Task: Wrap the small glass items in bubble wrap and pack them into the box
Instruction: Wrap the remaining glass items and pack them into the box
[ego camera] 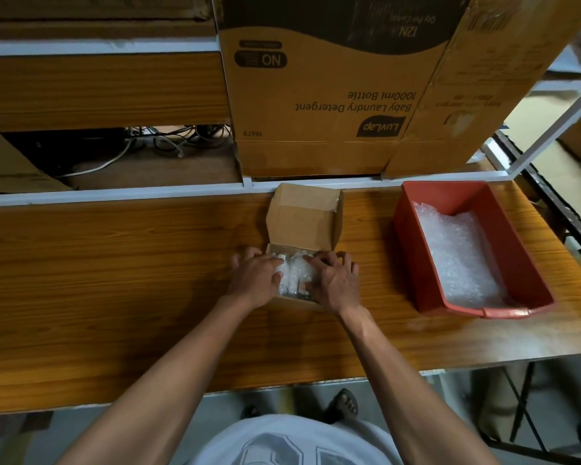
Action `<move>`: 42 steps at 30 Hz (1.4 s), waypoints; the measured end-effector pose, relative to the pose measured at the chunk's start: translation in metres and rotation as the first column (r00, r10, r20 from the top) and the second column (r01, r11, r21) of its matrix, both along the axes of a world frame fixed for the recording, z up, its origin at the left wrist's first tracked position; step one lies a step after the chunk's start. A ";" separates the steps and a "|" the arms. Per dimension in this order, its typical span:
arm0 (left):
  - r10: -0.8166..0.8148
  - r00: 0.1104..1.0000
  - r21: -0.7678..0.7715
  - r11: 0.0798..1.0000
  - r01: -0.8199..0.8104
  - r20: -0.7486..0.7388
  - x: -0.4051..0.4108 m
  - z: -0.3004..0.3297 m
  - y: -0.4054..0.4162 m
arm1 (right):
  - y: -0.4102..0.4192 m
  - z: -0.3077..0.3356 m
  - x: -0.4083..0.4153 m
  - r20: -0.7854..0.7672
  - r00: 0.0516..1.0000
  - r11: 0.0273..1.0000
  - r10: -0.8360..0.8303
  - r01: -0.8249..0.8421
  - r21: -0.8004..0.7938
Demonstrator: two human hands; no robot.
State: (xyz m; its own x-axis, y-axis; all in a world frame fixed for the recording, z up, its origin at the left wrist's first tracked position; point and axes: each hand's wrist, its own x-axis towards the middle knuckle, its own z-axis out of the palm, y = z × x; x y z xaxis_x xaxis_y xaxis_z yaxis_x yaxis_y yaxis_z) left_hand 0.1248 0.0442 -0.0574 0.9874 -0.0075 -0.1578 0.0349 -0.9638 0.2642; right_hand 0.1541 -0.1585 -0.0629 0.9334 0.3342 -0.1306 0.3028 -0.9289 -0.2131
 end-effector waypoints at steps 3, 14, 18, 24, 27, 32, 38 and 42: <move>0.035 0.998 -0.058 0.998 -0.032 0.048 0.003 0.003 -0.021 | -0.013 0.007 -0.001 0.061 0.998 0.995 -0.024 0.018 0.097; -0.068 0.954 -0.450 0.870 0.200 0.291 0.068 0.042 -0.199 | -0.187 0.041 0.039 0.262 0.837 0.831 -0.479 0.338 0.441; -0.130 0.955 -0.497 0.830 0.252 0.268 0.094 0.055 -0.260 | -0.260 0.024 0.059 -0.041 0.844 0.811 -0.535 0.527 0.256; -0.195 0.951 -0.451 0.845 0.288 0.241 0.127 0.055 -0.319 | -0.293 0.015 0.087 -0.225 0.888 0.917 -0.400 0.389 -0.092; -0.215 0.965 -0.375 0.891 0.257 0.152 0.144 0.054 -0.337 | -0.298 0.010 0.097 -0.168 0.907 0.923 -0.386 0.379 -0.072; -0.210 0.977 -0.231 0.953 0.195 -0.043 0.165 0.053 -0.359 | -0.315 0.013 0.102 -0.187 0.875 0.848 -0.447 0.481 0.224; 0.048 0.987 -0.325 0.946 0.003 0.151 0.173 0.046 -0.377 | -0.324 0.018 0.092 0.026 0.864 0.760 -0.503 0.428 0.489; 0.297 0.953 -0.532 0.799 -0.282 -0.060 0.177 0.049 -0.384 | -0.322 0.021 0.086 0.100 0.835 0.719 -0.542 0.398 0.569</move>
